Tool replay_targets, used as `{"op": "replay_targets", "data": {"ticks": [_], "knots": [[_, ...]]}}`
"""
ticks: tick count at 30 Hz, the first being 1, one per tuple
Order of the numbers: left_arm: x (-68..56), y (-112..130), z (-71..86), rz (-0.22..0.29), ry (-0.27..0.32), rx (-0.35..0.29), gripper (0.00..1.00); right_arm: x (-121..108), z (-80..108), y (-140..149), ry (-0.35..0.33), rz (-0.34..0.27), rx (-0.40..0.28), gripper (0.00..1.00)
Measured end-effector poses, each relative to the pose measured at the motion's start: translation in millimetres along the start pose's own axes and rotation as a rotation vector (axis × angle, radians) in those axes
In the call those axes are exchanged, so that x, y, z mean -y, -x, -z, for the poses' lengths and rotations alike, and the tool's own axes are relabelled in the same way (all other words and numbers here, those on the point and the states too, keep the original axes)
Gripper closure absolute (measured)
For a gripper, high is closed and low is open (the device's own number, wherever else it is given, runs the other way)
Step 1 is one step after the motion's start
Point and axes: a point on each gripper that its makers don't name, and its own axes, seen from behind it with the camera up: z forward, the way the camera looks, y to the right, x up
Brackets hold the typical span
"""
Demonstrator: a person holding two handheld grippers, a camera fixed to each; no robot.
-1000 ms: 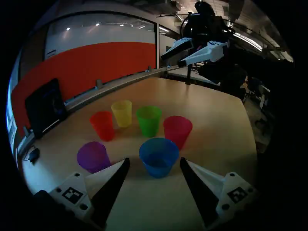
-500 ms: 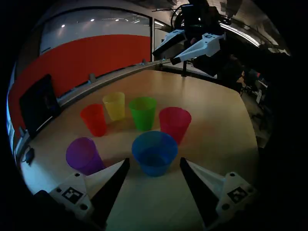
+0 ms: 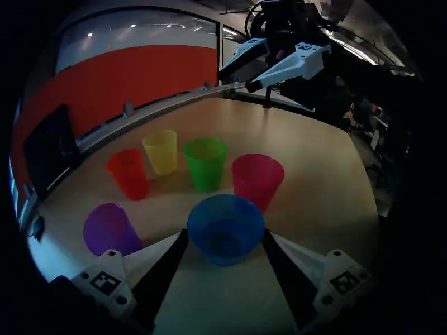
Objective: Pour water
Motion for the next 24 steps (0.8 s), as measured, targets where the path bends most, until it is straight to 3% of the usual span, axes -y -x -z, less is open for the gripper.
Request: {"op": "replay_targets", "data": {"ticks": [15, 24], "knots": [[0.0, -2, -10.7, 0.009, 0.011, 0.001, 0.04, -1, -3.2, 2, -0.006, -0.001, 0.006, 0.0], [-0.4, -3, -13.0, 0.0, 0.01, 0.001, 0.12, 1, -7.3, 3, -0.013, 0.0, 0.01, 0.0]]}}
